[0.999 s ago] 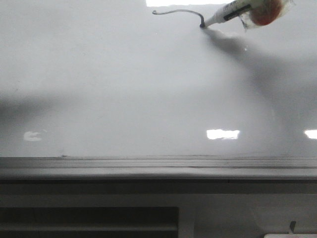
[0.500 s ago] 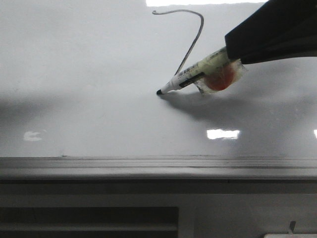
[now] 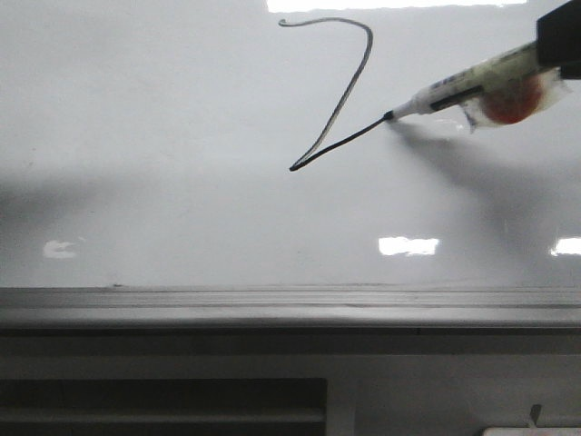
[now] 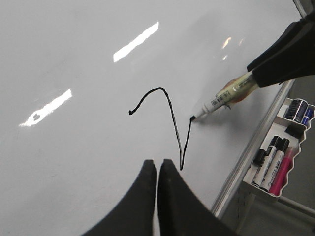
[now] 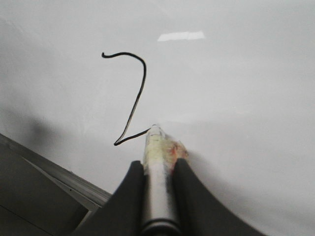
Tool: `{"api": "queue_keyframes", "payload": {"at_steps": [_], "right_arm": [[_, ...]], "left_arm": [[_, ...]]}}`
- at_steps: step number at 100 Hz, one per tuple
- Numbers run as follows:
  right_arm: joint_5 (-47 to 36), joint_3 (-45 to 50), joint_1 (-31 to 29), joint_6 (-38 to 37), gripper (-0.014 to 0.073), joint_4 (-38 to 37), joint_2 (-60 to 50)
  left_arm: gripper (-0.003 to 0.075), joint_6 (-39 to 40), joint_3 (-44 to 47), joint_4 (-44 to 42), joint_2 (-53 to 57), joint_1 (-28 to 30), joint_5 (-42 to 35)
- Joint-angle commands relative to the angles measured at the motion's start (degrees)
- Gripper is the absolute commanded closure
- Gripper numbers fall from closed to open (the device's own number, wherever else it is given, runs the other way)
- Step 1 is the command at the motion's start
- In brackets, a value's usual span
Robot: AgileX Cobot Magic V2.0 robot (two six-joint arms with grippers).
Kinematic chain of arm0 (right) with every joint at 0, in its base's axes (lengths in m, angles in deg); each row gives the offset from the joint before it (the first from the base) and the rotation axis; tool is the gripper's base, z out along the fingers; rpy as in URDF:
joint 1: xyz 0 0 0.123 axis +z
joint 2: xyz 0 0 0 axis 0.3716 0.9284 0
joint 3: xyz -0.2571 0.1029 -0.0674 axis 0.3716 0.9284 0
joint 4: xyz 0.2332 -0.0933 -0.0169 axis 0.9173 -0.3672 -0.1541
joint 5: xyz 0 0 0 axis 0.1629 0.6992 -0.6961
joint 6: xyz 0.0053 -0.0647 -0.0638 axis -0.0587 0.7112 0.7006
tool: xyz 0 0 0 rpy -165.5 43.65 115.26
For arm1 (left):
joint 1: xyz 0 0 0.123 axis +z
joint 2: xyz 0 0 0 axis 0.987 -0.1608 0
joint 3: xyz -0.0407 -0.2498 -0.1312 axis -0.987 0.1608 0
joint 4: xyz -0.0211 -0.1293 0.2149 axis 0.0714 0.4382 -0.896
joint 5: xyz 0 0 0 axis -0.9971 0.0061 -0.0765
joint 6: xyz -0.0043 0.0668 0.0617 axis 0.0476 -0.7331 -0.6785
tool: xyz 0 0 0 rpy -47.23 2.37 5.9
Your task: Write number 2 on whiteboard
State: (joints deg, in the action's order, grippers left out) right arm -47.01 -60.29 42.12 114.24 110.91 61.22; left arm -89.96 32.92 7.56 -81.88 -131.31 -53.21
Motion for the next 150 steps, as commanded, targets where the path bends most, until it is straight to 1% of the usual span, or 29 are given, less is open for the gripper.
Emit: {"api": "queue_keyframes", "payload": {"at_steps": [1,11,20,28,36,41,48,60,63,67,70,105,130,136,140,143,144,150], "right_arm": [[3.7,-1.5,-1.6,0.0,0.064,0.8,-2.1],[10.2,-2.5,-1.6,0.0,0.064,0.9,-3.2],[13.1,-3.8,-1.6,0.0,0.064,1.0,-3.0],[15.4,-5.3,-1.6,0.0,0.064,1.0,-1.7],[18.3,-7.1,-1.6,0.0,0.064,1.0,0.4],[20.0,-8.6,-1.6,0.0,0.064,1.0,2.0],[21.3,-10.5,-1.6,0.2,0.064,0.7,4.4],[23.9,-13.6,-1.6,1.3,0.064,0.7,7.9],[24.7,-14.3,-1.6,1.7,0.064,0.6,8.9],[26.0,-15.2,-1.6,2.2,0.064,0.6,9.8],[26.6,-15.7,-1.6,2.6,0.064,0.6,10.6],[33.2,-18.8,-1.6,5.7,0.064,0.6,13.6],[34.8,-18.9,-1.6,6.3,0.064,0.6,13.6],[34.9,-18.9,-1.6,6.3,0.064,0.6,13.6],[34.9,-18.9,-1.6,6.3,0.064,0.7,13.6],[35.0,-18.9,-1.6,6.3,0.064,0.7,13.6],[35.1,-18.9,-1.6,6.3,0.064,0.7,13.6],[35.2,-18.9,-1.6,6.3,0.064,0.8,13.6]], "left_arm": [[0.0741,0.6,-1.7,0.7,0.4,0.2,-4.6],[0.074,0.6,-1.7,2.7,0.4,0.2,-6.0],[0.074,0.6,-1.7,5.6,0.4,0.2,-7.9],[0.0739,0.6,-1.7,6.4,-0.5,0.0,-8.0],[0.0737,0.5,-1.7,7.7,-1.9,-1.2,-8.0],[0.0716,0.2,-1.7,7.6,-3.0,-2.6,-8.3],[0.0641,0.1,-1.7,7.6,-4.6,-5.0,-9.6],[0.0434,0.0,-1.7,7.0,-7.2,-9.0,-11.4],[0.0395,0.0,-1.7,7.1,-7.9,-9.6,-11.7],[0.0356,0.0,-1.7,7.1,-8.7,-10.4,-11.9],[0.0343,0.0,-1.7,7.1,-9.2,-10.7,-12.0],[0.0344,0.0,-1.7,7.1,-14.8,-11.1,-14.3],[0.0348,0.0,-1.7,7.1,-16.4,-11.1,-14.5],[0.0371,0.0,-1.7,7.1,-16.4,-11.1,-14.5],[0.0402,0.0,-1.7,7.1,-16.4,-11.1,-14.5],[0.0429,0.0,-1.7,7.1,-16.4,-11.1,-14.5],[0.0454,0.0,-1.7,7.1,-16.4,-11.1,-14.5],[0.0519,0.0,-1.7,7.1,-16.4,-11.1,-14.5]]}}
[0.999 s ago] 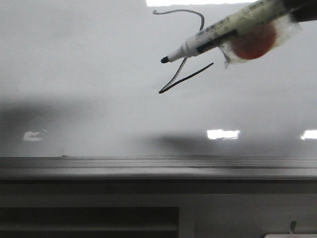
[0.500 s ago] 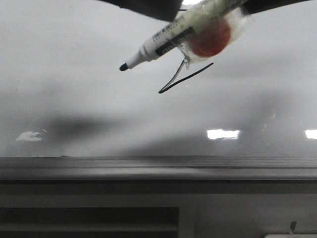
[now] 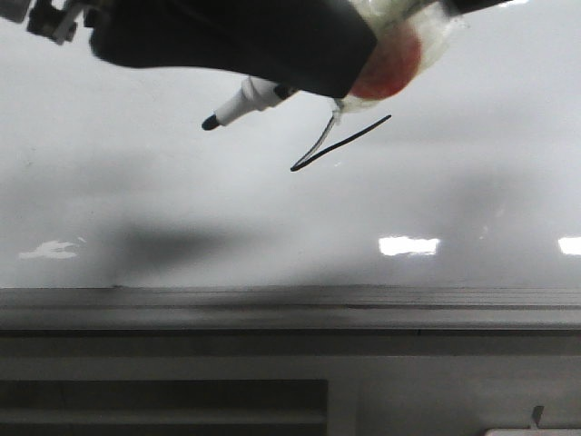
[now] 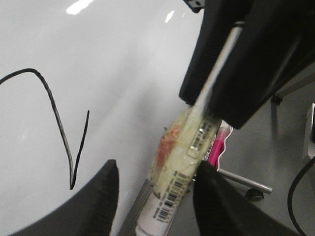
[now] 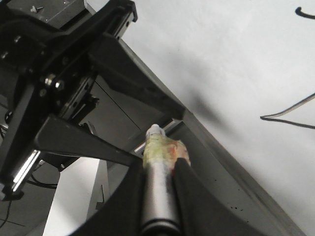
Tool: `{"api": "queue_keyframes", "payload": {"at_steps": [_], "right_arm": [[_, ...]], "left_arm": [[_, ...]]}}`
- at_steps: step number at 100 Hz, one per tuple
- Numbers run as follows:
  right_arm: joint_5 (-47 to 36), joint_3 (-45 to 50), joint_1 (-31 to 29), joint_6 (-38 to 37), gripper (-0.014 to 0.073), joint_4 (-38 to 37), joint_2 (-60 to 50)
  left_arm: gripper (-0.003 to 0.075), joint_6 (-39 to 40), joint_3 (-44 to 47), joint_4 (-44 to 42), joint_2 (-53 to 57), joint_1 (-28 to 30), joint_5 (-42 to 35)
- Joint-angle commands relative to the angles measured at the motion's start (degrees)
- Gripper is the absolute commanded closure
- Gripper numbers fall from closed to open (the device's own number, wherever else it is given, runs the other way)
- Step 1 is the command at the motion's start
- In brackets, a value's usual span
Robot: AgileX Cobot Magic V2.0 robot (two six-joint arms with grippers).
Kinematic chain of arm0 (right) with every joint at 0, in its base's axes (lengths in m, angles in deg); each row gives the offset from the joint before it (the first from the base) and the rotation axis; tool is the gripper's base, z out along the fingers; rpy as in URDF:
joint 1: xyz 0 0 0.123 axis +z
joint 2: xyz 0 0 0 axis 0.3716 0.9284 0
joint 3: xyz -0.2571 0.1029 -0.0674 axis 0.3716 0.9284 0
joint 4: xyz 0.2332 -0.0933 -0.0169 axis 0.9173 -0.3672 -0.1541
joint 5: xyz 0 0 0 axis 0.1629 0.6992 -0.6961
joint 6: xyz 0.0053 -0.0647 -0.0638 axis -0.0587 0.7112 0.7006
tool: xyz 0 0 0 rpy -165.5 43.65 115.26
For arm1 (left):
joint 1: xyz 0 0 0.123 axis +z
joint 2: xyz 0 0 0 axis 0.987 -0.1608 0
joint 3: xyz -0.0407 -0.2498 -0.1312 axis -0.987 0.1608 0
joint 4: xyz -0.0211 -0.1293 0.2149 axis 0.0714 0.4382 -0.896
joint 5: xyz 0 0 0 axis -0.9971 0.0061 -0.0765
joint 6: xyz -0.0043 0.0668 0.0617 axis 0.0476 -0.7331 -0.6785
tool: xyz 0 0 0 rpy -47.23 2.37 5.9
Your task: Write number 2 on whiteboard
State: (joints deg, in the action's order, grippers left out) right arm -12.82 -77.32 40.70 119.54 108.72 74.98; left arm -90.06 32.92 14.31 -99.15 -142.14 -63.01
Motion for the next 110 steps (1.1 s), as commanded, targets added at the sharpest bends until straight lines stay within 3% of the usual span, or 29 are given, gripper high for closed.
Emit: {"api": "queue_keyframes", "payload": {"at_steps": [1,13,29,38,49,55,69,94,110], "right_arm": [[1.1,-1.9,-0.2,1.0,0.064,3.0,-0.2],[1.2,-1.9,-0.2,1.0,0.064,3.8,-0.2],[1.8,-1.9,-0.2,1.0,0.0622,4.5,-0.2],[2.2,-1.9,-0.2,1.0,0.0512,4.5,-0.2],[0.0,-1.9,-0.2,0.7,0.0271,4.5,-0.4],[-2.4,-1.9,-0.2,0.7,0.0207,4.5,-1.0],[-8.7,-1.9,-0.2,0.4,0.02,3.9,-5.0],[-17.3,-0.5,-0.2,-3.0,0.02,0.4,-12.6],[-20.7,0.6,-0.2,-4.7,0.02,0.6,-14.1]], "left_arm": [[0.0539,0.1,-1.7,0.3,0.9,-0.3,-4.7],[0.0729,0.1,-1.7,0.3,0.9,-0.3,-4.7],[0.0741,0.1,-1.7,0.3,0.9,-0.3,-4.7],[0.0741,0.1,-1.7,0.3,0.9,-0.3,-4.7],[0.0741,0.1,-1.7,0.3,1.3,0.0,-3.3],[0.0741,0.3,-1.7,0.3,1.9,0.7,-1.5],[0.0741,2.6,0.1,0.2,5.2,3.8,-1.2],[0.0741,10.3,7.9,1.1,16.0,11.5,-10.1],[0.0741,11.4,12.6,11.0,16.9,15.4,-20.2]]}}
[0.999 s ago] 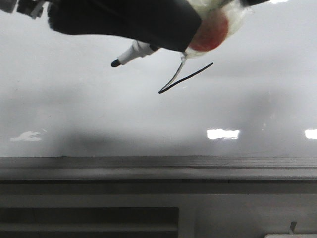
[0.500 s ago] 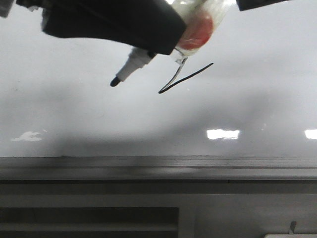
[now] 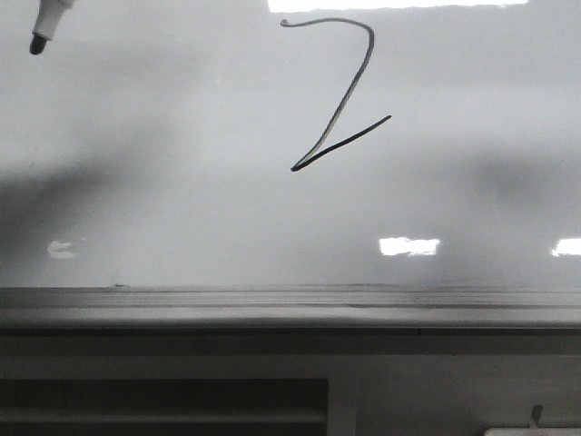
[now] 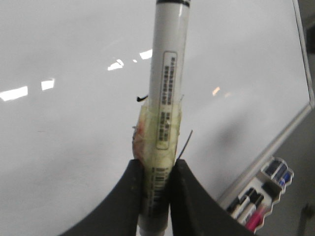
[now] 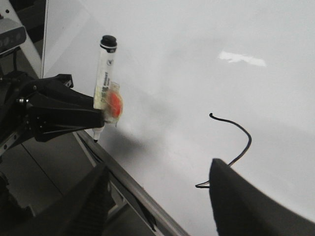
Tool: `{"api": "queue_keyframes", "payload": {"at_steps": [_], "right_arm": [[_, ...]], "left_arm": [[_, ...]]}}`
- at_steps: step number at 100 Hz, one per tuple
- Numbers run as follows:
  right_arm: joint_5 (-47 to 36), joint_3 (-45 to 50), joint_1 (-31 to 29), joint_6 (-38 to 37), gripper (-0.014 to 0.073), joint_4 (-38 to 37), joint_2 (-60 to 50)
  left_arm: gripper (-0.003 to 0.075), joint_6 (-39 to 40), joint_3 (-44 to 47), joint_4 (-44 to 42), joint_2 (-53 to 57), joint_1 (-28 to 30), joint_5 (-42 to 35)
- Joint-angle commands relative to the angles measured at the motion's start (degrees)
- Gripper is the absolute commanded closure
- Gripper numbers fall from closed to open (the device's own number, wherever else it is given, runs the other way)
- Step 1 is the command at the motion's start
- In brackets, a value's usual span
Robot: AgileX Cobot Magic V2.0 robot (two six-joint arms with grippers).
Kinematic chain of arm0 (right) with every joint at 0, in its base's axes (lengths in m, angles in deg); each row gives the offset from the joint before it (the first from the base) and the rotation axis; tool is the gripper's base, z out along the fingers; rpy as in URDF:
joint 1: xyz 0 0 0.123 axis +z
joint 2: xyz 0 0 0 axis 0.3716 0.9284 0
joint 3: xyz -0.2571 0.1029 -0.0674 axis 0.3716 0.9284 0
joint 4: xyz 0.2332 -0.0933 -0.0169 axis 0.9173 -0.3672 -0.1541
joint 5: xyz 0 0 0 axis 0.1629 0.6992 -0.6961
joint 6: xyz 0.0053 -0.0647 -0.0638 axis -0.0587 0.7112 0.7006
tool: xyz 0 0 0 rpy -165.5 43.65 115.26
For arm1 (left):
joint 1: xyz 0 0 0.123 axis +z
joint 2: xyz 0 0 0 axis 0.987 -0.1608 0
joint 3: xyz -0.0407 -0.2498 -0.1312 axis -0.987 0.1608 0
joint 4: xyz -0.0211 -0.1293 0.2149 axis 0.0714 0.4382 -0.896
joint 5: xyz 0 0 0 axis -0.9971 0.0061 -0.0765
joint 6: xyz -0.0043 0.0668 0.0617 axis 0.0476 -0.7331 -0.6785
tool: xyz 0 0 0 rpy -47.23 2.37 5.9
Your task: Write number 2 on whiteboard
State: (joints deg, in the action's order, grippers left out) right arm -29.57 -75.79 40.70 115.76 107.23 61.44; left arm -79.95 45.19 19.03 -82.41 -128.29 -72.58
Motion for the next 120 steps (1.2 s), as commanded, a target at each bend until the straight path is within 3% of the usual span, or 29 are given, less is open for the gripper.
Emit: {"api": "queue_keyframes", "payload": {"at_steps": [1,33,72,79,99,111,120], "right_arm": [[-4.0,-1.0,-0.2,-0.9,0.02,2.2,-0.5],[-4.1,-0.8,-0.2,-0.9,0.02,3.1,-0.4],[-4.6,-0.5,-0.2,-0.9,0.02,2.7,-0.4],[-4.7,-0.1,-0.2,-0.9,0.02,2.5,-0.4],[-5.5,0.7,-0.2,-0.9,0.02,1.4,-0.4],[-8.9,0.7,-0.2,-0.9,0.0218,1.4,-1.1],[-11.8,0.7,-0.2,-0.9,0.0306,1.4,-2.4]], "left_arm": [[0.0741,1.2,0.6,7.5,0.0,1.7,-11.1],[0.0741,1.2,1.4,16.6,-12.5,2.0,-22.6],[0.0724,1.0,1.4,17.2,-18.1,2.0,-24.5],[0.0655,1.0,1.4,17.1,-18.1,2.0,-24.5],[0.0287,0.8,1.4,16.8,-16.1,2.0,-22.1],[0.023,-1.5,1.4,15.4,-12.5,2.0,-18.8],[0.0232,-4.7,1.4,13.7,-8.0,2.0,-15.7]]}}
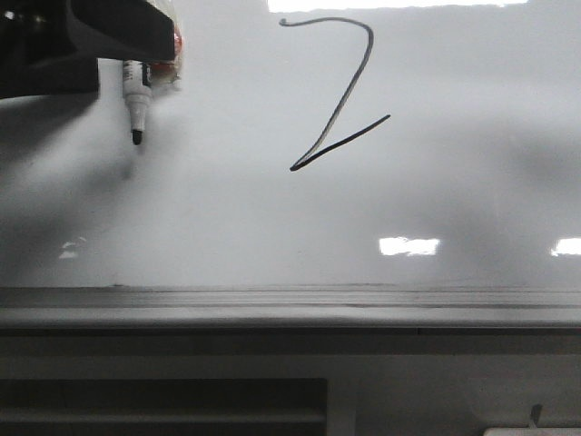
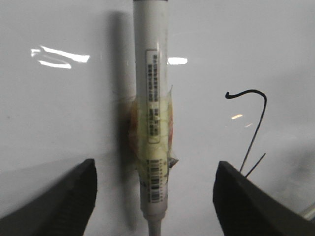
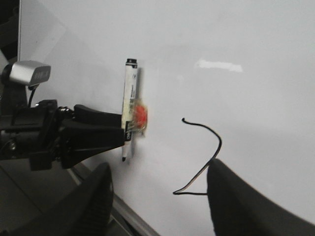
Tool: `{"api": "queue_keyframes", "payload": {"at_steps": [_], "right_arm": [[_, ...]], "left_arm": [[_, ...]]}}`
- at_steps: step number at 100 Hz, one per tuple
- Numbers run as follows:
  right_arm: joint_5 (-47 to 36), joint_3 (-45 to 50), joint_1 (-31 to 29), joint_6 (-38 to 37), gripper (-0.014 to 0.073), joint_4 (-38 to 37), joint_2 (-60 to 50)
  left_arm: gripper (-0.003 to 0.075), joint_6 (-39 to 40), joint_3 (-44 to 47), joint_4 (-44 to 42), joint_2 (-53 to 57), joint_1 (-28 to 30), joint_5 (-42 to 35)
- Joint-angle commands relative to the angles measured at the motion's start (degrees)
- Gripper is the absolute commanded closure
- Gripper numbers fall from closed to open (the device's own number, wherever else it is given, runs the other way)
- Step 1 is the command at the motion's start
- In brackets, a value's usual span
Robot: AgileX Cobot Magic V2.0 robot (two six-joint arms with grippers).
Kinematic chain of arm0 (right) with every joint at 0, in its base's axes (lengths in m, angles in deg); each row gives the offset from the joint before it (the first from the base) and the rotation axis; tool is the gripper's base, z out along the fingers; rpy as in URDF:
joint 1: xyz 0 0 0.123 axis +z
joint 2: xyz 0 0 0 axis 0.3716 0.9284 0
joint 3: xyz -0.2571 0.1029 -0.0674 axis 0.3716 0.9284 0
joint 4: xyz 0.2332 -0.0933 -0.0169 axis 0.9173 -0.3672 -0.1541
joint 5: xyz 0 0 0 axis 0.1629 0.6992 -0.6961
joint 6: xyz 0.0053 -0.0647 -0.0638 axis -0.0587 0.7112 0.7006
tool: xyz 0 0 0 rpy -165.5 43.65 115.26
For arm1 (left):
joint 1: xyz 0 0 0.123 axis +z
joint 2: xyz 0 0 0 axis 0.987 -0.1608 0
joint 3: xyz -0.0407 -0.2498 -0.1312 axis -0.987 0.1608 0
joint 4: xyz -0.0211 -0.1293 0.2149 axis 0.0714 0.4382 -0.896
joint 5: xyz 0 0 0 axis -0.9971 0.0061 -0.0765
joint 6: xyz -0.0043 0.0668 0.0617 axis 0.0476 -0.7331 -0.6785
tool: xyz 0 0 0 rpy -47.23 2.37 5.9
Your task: Write number 2 on whiteboard
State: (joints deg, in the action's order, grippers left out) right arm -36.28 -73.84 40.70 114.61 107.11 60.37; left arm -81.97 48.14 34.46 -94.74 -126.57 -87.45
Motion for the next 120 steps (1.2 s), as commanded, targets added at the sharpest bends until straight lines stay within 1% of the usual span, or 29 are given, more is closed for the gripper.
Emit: {"api": "queue_keyframes", "payload": {"at_steps": [1,3,4,6,9,10,13,17,20,21,22,25,28,29,30,31,33,34,35,37,45,50,62,69,85,97,120], "right_arm": [[-5.2,-1.3,-0.2,0.3,0.0316,1.6,-1.6],[-6.0,-1.3,-0.2,0.3,0.0357,1.6,-2.0],[-6.1,-1.2,-0.2,0.3,0.0357,1.6,-2.1],[-6.6,-1.2,-0.2,0.3,0.0405,1.6,-2.6],[-7.0,-1.2,-0.2,0.3,0.0443,1.6,-3.0],[-7.3,-1.1,-0.2,0.3,0.0484,1.6,-3.3],[-7.7,-0.8,-0.2,0.3,0.0528,1.6,-3.9],[-8.4,-0.1,-0.2,0.3,0.0631,1.5,-4.8],[-9.2,0.5,-0.2,0.3,0.067,1.5,-5.5],[-9.4,0.8,-0.2,0.1,0.0665,1.5,-5.9],[-9.4,0.8,-0.2,0.1,0.0663,1.5,-6.1],[-10.3,1.8,-0.2,0.1,0.0649,1.5,-7.1],[-11.1,2.8,-0.2,0.1,0.0643,1.5,-7.8],[-11.3,3.0,-0.2,0.1,0.0643,1.5,-8.4],[-12.0,3.8,-0.2,0.1,0.0642,1.5,-8.9],[-12.2,4.1,-0.2,0.1,0.0642,1.5,-9.2],[-12.9,4.9,-0.2,0.1,0.0642,1.5,-10.1],[-13.1,5.2,-0.2,0.1,0.0642,1.5,-10.8],[-13.6,5.8,-0.2,0.1,0.0642,1.5,-11.1],[-14.3,6.7,-0.2,0.1,0.0642,1.5,-12.1],[-16.5,10.2,-0.2,0.2,0.0642,1.5,-16.2],[-16.8,12.4,-0.2,1.1,0.0642,1.5,-19.4],[-16.9,17.6,-0.2,1.8,0.0642,1.5,-26.5],[-16.9,20.7,-0.2,1.9,0.0642,1.5,-30.6],[-17.2,26.5,-0.2,1.9,0.0642,1.5,-37.7],[-16.8,29.4,-0.2,1.9,0.0642,1.5,-40.2],[-16.1,30.7,-0.2,1.9,0.0642,1.5,-40.3]], "left_arm": [[0.0232,-3.1,-1.5,-2.0,5.1,0.2,-0.3],[0.0239,-3.7,-1.5,-2.6,6.3,0.2,0.5],[0.0241,-3.8,-1.5,-2.6,6.7,0.2,0.7],[0.0248,-4.1,-1.5,-3.5,8.3,0.2,1.9],[0.0257,-4.4,-1.5,-4.4,9.5,0.2,2.8],[0.0263,-4.8,-1.5,-5.3,10.3,0.2,3.3],[0.0274,-5.3,-1.5,-6.3,12.1,0.2,4.6],[0.0318,-5.3,-1.5,-8.7,14.6,0.2,6.4],[0.0344,-5.3,-1.5,-9.8,16.4,0.2,7.9],[0.0375,-5.3,-1.5,-10.5,17.2,0.2,8.5],[0.0375,-5.3,-1.5,-10.9,17.6,0.2,8.8],[0.044,-5.3,-1.5,-12.5,19.6,0.2,10.5],[0.0518,-5.3,-1.5,-13.5,21.2,0.2,11.8],[0.0518,-5.3,-1.5,-13.8,21.6,0.2,12.1],[0.0552,-5.3,-1.5,-14.3,22.3,0.2,12.7],[0.057,-5.3,-1.5,-14.5,22.7,0.2,13.1],[0.0643,-5.3,-1.5,-15.2,23.9,0.2,14.3],[0.0661,-5.3,-1.5,-15.6,24.6,0.2,14.6],[0.0699,-5.3,-1.5,-15.9,25.0,0.2,14.9],[0.0737,-5.3,-1.4,-16.6,26.1,0.2,15.7],[0.0741,-5.5,-0.7,-18.0,29.9,0.2,16.5],[0.0741,-5.6,0.5,-18.2,32.5,0.2,15.4],[0.0741,-5.6,5.7,-18.2,39.8,0.2,9.2],[0.0741,-5.6,9.3,-17.7,43.6,0.2,7.1],[0.0741,-5.6,14.9,-16.1,50.1,0.2,6.8],[0.0741,-5.6,15.7,-16.1,53.2,0.2,7.1],[0.074,-5.6,15.7,-16.0,53.8,0.2,7.3]]}}
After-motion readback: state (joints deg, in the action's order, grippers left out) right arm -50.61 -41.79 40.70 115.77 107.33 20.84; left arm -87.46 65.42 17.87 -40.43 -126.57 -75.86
